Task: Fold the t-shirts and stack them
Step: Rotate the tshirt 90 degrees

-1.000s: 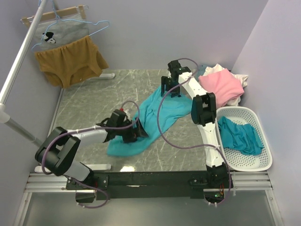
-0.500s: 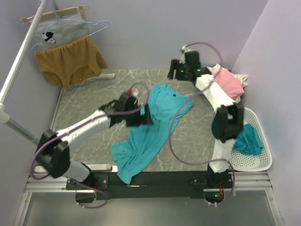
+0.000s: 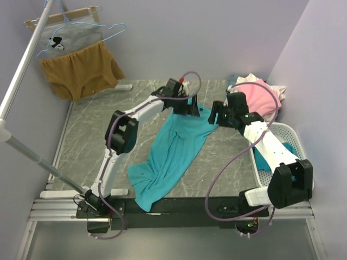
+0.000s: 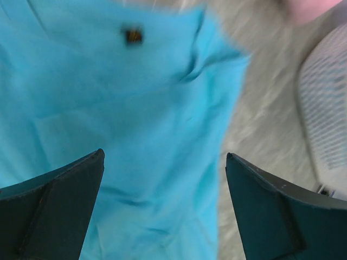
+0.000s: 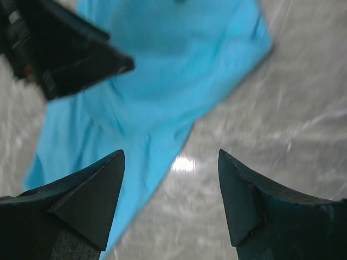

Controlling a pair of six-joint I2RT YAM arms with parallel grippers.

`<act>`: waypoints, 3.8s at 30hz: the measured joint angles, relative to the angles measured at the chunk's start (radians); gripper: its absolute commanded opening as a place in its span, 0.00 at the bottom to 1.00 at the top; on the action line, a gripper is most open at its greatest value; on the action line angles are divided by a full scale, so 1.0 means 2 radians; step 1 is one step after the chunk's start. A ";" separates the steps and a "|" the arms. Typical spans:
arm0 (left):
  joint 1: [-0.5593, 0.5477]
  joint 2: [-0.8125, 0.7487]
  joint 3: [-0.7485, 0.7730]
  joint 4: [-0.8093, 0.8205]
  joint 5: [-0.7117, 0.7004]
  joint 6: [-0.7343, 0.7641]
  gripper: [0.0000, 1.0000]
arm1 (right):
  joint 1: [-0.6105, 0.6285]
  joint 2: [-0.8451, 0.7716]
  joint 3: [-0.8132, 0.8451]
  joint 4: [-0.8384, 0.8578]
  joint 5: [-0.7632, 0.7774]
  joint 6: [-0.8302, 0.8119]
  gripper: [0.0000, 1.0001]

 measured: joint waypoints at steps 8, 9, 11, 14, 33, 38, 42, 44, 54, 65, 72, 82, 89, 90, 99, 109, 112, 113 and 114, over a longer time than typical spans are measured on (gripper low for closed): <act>0.008 0.032 -0.022 -0.003 0.074 0.029 0.99 | 0.036 -0.032 -0.085 0.002 -0.135 0.004 0.78; 0.008 0.035 -0.021 -0.007 0.079 0.032 1.00 | 0.049 -0.030 -0.093 0.008 -0.149 0.008 0.79; 0.010 0.045 -0.010 -0.012 0.088 0.039 0.99 | 0.079 -0.018 -0.099 0.017 -0.164 0.016 0.79; 0.016 0.065 0.021 -0.019 0.100 0.040 0.99 | 0.147 0.022 -0.097 0.034 -0.180 0.026 0.79; 0.135 0.170 0.147 0.078 0.188 -0.062 0.99 | 0.314 0.197 -0.047 0.081 -0.194 0.102 0.81; 0.161 0.175 0.147 0.105 0.188 -0.095 0.99 | 0.315 0.195 -0.050 0.080 -0.167 0.144 0.81; 0.183 0.177 0.147 0.125 0.183 -0.120 0.99 | 0.316 0.176 -0.063 0.068 -0.118 0.171 0.82; 0.192 0.177 0.148 0.136 0.179 -0.133 0.99 | 0.316 0.169 -0.064 0.055 -0.092 0.179 0.82; 0.200 0.202 0.193 0.179 0.153 -0.167 0.99 | 0.316 0.157 -0.059 0.001 0.011 0.177 0.82; 0.198 0.067 -0.013 0.160 0.076 -0.116 1.00 | 0.315 0.064 -0.086 -0.015 -0.029 0.128 0.82; 0.168 -0.236 -0.265 0.169 -0.018 -0.076 1.00 | 0.301 -0.022 -0.043 -0.031 0.043 0.125 0.83; 0.091 -0.409 -0.531 0.216 -0.054 -0.097 0.99 | 0.119 0.169 0.130 -0.025 0.091 0.089 0.83; 0.046 -0.484 -0.654 0.170 -0.076 -0.121 0.99 | 0.080 0.444 0.406 -0.036 0.093 0.059 0.83; 0.041 -0.502 -0.662 0.169 -0.078 -0.125 1.00 | 0.078 0.462 0.418 -0.038 0.092 0.058 0.83; 0.019 -0.560 -0.708 0.160 -0.079 -0.151 0.99 | 0.043 0.576 0.597 -0.095 0.006 0.043 0.83; -0.003 -0.555 -0.716 0.124 -0.078 -0.162 0.99 | -0.004 0.635 0.682 -0.145 -0.048 0.051 0.89; -0.007 -0.551 -0.716 0.118 -0.078 -0.163 0.99 | -0.018 0.637 0.683 -0.140 -0.071 0.054 0.89; -0.008 -0.551 -0.716 0.116 -0.078 -0.163 1.00 | -0.022 0.637 0.683 -0.137 -0.075 0.054 0.90; -0.008 -0.551 -0.716 0.112 -0.078 -0.163 0.99 | -0.026 0.637 0.683 -0.132 -0.083 0.054 0.90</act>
